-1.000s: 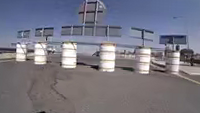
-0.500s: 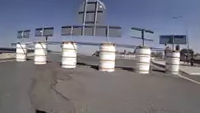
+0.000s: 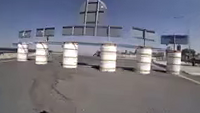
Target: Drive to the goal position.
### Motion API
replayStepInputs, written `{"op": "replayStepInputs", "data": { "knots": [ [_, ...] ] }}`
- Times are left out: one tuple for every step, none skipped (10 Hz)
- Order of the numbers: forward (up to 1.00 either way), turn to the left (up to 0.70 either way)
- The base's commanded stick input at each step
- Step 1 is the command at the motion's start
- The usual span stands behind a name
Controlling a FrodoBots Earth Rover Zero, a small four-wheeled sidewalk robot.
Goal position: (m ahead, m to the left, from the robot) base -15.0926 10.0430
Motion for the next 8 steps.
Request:
{"op": "replayStepInputs", "data": {
  "knots": [
    [0.0,0.45],
    [0.0,0.45],
    [0.0,0.45],
    [0.0,0.45],
    [0.0,0.45],
    [0.0,0.45],
    [0.0,0.45],
    [0.0,0.45]
  ]
}}
